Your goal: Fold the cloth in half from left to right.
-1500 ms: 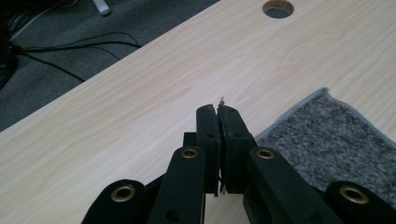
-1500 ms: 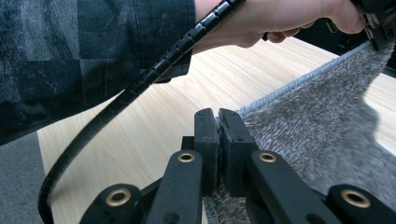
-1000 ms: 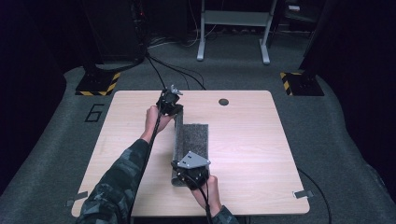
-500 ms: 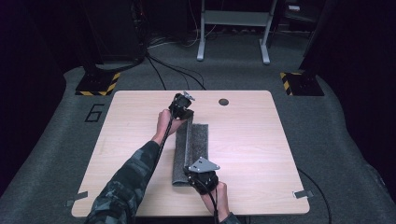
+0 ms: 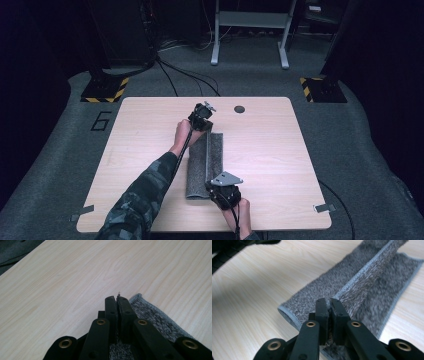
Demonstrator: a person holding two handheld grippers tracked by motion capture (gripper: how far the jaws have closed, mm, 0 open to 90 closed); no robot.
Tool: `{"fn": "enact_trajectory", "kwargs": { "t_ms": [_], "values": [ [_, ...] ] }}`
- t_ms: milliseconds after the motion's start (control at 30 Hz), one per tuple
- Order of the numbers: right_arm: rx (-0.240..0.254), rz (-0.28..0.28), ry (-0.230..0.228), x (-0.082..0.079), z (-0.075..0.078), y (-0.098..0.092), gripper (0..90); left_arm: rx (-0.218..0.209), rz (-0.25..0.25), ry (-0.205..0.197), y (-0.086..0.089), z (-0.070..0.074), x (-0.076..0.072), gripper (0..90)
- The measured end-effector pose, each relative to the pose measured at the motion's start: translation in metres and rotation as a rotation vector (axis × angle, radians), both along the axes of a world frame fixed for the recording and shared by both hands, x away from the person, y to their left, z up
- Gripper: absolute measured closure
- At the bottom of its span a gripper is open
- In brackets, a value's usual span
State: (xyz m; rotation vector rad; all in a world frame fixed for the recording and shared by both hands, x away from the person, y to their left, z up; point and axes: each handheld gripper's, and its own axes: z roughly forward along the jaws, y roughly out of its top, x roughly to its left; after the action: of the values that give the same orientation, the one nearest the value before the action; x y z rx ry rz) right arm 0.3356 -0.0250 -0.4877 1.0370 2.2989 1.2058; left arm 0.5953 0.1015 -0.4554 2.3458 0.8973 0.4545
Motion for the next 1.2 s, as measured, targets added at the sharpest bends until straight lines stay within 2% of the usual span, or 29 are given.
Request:
{"fn": "enact_trajectory", "kwargs": {
  "t_ms": [167,200,233,500,533,567,600,700,733,800,833,900,967,1000,1033,1100,1133,1167,1200],
  "values": [
    [0.009,-0.026,0.028,0.001,-0.004,-0.007,85.5,0.011,-0.006,0.011,-0.005,-0.007,0.002,87.0],
    [-0.003,-0.026,0.028,0.001,-0.006,-0.009,85.5,0.017,-0.010,0.020,-0.007,-0.008,0.002,87.0],
    [0.003,-0.040,0.044,0.000,-0.008,-0.011,85.4,0.019,-0.015,0.018,-0.010,-0.011,0.002,86.9],
    [-0.003,-0.041,0.056,-0.001,-0.013,-0.015,84.4,0.022,-0.023,0.026,-0.019,-0.016,0.002,84.9],
    [-0.018,-0.042,0.063,-0.002,-0.014,-0.017,81.0,0.011,-0.015,0.045,-0.022,-0.017,0.002,79.7],
    [-0.018,-0.042,0.063,-0.002,-0.014,-0.017,81.0,0.011,-0.015,0.045,-0.022,-0.017,0.002,71.1],
    [-0.053,-0.065,0.062,-0.006,-0.013,-0.019,71.7,0.006,-0.004,0.058,-0.022,-0.014,0.001,61.6],
    [-0.066,-0.097,0.065,-0.012,-0.009,-0.029,60.1,-0.030,0.009,0.058,-0.013,-0.005,-0.001,37.4],
    [-0.064,-0.119,0.069,-0.014,-0.007,-0.032,54.7,-0.043,0.010,0.052,-0.010,-0.002,-0.002,34.6],
    [-0.058,-0.135,0.069,-0.015,-0.005,-0.035,52.8,-0.048,0.011,0.052,-0.006,0.001,-0.003,27.2],
    [-0.052,-0.152,0.066,-0.016,-0.001,-0.041,48.1,-0.047,0.023,0.035,0.000,0.005,-0.004,26.9],
    [-0.048,-0.166,0.055,-0.013,0.001,-0.045,45.9,-0.050,0.034,0.025,0.008,0.007,-0.006,25.3],
    [-0.042,-0.177,0.058,-0.010,0.002,-0.047,43.9,-0.042,0.040,0.028,0.012,0.007,-0.007,23.4],
    [-0.038,-0.181,0.057,-0.003,0.000,-0.047,39.5,-0.028,0.055,0.025,0.022,0.005,-0.008,23.4],
    [-0.038,-0.181,0.057,-0.003,0.000,-0.047,39.5,-0.028,0.055,0.025,0.022,0.005,-0.008,23.7],
    [-0.054,-0.172,0.070,0.008,-0.004,-0.043,35.1,0.002,0.109,0.031,0.037,-0.003,-0.008,23.9],
    [-0.054,-0.172,0.070,0.008,-0.004,-0.043,35.1,0.002,0.109,0.031,0.037,-0.003,-0.008,23.9],
    [-0.086,-0.167,0.090,0.015,-0.010,-0.038,34.1,0.036,0.148,0.046,0.048,-0.013,-0.005,24.0],
    [-0.096,-0.172,0.098,0.017,-0.011,-0.036,33.8,0.047,0.159,0.052,0.053,-0.018,-0.003,24.1]
  ]
}}
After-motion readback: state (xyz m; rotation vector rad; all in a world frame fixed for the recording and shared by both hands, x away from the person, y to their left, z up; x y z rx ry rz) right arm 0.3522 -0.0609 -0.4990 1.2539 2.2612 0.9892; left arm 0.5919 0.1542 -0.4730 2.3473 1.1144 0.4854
